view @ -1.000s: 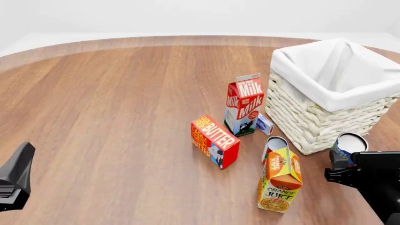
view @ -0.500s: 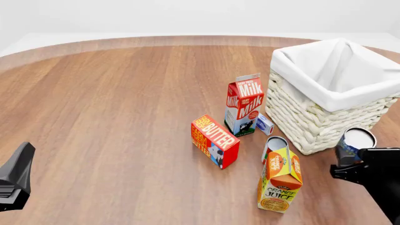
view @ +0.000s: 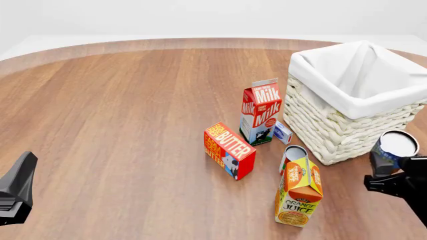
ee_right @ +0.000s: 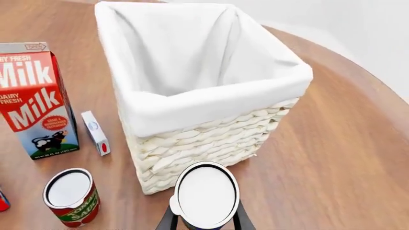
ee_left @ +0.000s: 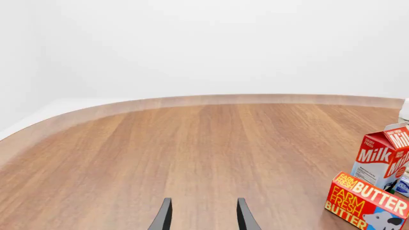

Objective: Pick up the alphabet soup, and put it in the basket.

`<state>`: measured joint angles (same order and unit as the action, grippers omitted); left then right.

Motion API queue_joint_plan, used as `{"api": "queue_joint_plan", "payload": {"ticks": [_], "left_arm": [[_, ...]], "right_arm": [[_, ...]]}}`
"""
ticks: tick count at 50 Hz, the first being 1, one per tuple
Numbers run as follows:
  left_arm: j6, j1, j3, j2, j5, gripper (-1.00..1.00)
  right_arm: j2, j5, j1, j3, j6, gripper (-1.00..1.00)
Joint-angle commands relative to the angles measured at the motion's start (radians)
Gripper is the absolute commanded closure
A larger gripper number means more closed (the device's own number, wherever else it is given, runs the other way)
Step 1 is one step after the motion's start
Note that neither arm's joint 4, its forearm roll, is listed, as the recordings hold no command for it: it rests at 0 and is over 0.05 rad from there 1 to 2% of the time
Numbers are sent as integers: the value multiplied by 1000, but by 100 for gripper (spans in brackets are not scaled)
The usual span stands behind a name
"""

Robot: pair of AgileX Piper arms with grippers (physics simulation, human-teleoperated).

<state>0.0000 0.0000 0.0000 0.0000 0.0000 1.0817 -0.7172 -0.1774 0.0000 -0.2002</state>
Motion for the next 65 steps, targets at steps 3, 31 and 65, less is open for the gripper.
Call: {"api": "queue_joint_plan", "payload": {"ticks": [3, 31, 65], "left_arm": [[0, 0, 0, 0, 0, -100], [0, 0, 0, 0, 0, -100], [0, 0, 0, 0, 0, -100]], "right_arm": [[-161, 128, 1, 0, 9, 100], [-306, 171, -1, 0, -8, 100], [-378, 220, 30, -81, -44, 100]]}}
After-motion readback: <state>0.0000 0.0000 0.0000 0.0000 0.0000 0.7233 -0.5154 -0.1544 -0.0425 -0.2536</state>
